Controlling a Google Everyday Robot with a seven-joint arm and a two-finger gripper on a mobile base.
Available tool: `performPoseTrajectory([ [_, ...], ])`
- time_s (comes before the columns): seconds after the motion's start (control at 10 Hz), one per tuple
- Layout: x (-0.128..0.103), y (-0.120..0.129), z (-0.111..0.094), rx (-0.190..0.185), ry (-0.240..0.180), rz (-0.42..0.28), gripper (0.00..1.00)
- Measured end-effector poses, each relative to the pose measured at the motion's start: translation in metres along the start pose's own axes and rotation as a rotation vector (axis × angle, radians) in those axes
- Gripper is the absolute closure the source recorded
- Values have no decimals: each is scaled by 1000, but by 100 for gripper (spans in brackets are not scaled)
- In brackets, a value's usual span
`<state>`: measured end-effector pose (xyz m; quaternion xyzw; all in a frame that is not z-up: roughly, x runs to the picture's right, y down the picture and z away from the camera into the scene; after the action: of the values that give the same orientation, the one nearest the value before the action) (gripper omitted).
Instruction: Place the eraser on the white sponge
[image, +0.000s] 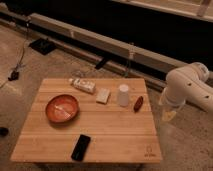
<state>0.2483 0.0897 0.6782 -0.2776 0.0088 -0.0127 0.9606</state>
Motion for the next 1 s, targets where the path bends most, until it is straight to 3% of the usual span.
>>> performPoseTrajectory([
  [0.1,-2,-1,-2,0,3,-8,81],
  [0.4,-11,-3,-8,-1,10,-44,82],
  [0.8,-80,-27,-20,10,7,-161,82],
  [1.0,-109,-26,-20,5,21,-227,82],
])
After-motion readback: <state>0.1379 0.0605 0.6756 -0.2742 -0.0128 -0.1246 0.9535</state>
